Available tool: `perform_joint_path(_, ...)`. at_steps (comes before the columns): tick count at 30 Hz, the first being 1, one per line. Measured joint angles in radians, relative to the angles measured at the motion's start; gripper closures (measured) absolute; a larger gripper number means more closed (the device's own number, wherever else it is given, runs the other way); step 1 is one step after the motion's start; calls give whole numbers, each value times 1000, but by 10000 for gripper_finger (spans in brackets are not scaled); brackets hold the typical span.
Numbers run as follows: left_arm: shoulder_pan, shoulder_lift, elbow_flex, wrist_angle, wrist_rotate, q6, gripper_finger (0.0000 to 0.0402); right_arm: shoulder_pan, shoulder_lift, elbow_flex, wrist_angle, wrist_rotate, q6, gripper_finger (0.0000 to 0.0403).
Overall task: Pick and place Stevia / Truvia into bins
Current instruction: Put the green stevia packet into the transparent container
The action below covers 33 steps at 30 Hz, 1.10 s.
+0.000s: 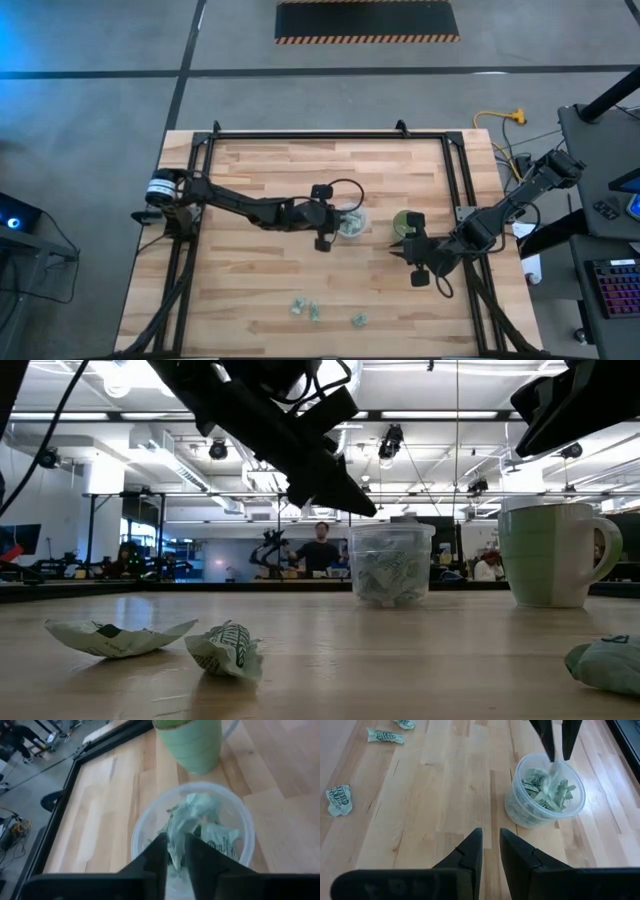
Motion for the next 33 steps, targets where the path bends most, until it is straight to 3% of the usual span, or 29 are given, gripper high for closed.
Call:
perform_joint_path(8, 0, -12, 0, -20, 0, 5, 247, 0, 0, -6, 4, 0, 0, 346)
perform_joint_path(13, -6, -77, 0, -119, 0, -69, 210, 0, 0, -52, 146, 0, -15, 346)
perform_joint_path(17, -32, -149, 0, -313, 1, -183, 203, -1, 11, -111, 331, -33, -58, 346)
perform_joint_path(21, -91, -199, -15, -472, 6, -307, 202, -2, 37, -158, 506, -148, -90, 346)
perform_joint_path(28, -214, -215, -89, -475, 4, -412, 202, 0, 175, -194, 821, -344, -112, 346)
perform_joint_path(33, -263, -215, -129, -443, 1, -454, 202, 1, 317, -148, 899, -423, -108, 346)
